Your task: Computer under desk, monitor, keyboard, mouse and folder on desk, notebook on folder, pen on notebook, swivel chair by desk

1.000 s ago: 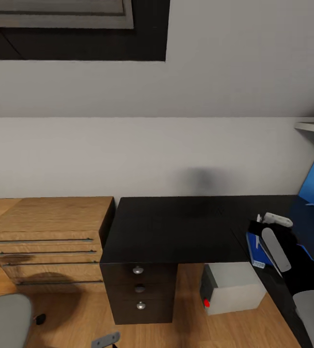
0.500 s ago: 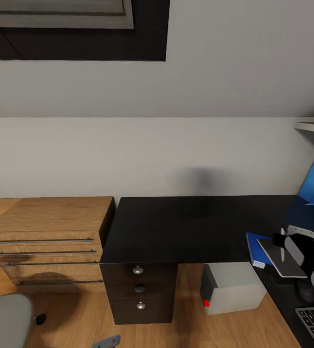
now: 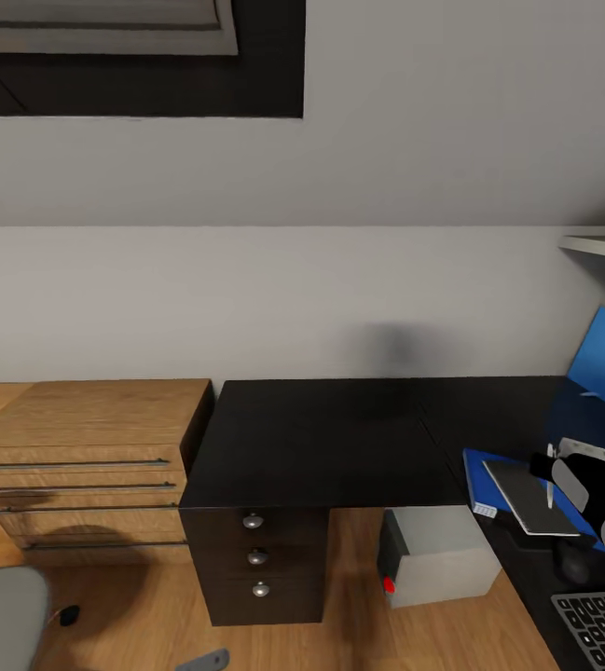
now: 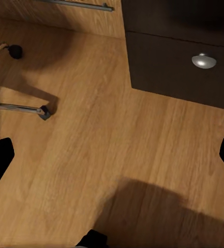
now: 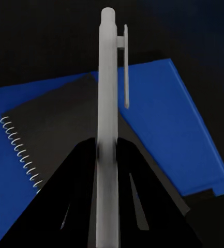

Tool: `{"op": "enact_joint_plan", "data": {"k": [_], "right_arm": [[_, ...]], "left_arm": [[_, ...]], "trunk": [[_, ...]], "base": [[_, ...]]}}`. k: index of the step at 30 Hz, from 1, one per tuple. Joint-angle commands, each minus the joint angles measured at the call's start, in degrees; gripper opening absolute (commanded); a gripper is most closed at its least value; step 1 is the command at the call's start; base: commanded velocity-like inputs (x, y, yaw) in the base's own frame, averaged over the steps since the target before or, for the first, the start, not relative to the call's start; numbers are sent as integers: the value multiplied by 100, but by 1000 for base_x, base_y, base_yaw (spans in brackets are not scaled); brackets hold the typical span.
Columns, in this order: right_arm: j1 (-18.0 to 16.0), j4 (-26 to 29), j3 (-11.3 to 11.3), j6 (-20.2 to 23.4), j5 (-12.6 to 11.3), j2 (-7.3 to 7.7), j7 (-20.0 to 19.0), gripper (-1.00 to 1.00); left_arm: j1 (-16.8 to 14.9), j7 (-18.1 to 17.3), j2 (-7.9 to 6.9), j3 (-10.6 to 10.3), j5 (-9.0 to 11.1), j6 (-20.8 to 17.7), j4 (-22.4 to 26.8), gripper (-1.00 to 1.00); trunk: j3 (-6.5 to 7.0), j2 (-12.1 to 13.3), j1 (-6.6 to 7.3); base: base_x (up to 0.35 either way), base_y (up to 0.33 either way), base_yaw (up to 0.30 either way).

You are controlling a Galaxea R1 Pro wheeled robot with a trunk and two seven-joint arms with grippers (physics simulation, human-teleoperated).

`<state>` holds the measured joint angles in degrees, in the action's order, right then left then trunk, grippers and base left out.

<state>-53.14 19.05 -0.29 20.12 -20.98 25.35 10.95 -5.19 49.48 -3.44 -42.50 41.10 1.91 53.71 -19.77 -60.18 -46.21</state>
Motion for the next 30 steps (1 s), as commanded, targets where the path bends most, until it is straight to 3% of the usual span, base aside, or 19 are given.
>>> {"op": "enact_joint_plan", "data": {"k": [1, 8, 19, 26, 30], "right_arm": [[-2, 2, 2, 26, -44, -1, 23, -100], [-3, -92, 25, 19, -13, -20, 22, -100], [-3, -144, 27, 26, 228, -22, 69, -100], [-3, -342, 22, 131, 714, -68, 251, -100], [-3, -356, 21, 291, 833, -136, 272, -100]], "left_arm": [[-9, 37, -7, -30, 39, 20, 8, 100], [-9, 44, -7, -32, 43, 20, 4, 100], [-9, 31, -4, -32, 51, 20, 1, 100], [-9, 33, 1, -18, 33, 10, 7, 100], [-9, 55, 2, 1, 29, 11, 24, 100]], "trunk": [[-7, -5, -1], [-7, -5, -1], [-7, -5, -1], [-7, -5, -1], [-7, -5, -1]], "base": [[125, -5, 0], [295, -2, 0], [213, -122, 0], [15, -15, 0], [1, -1, 0]]}}
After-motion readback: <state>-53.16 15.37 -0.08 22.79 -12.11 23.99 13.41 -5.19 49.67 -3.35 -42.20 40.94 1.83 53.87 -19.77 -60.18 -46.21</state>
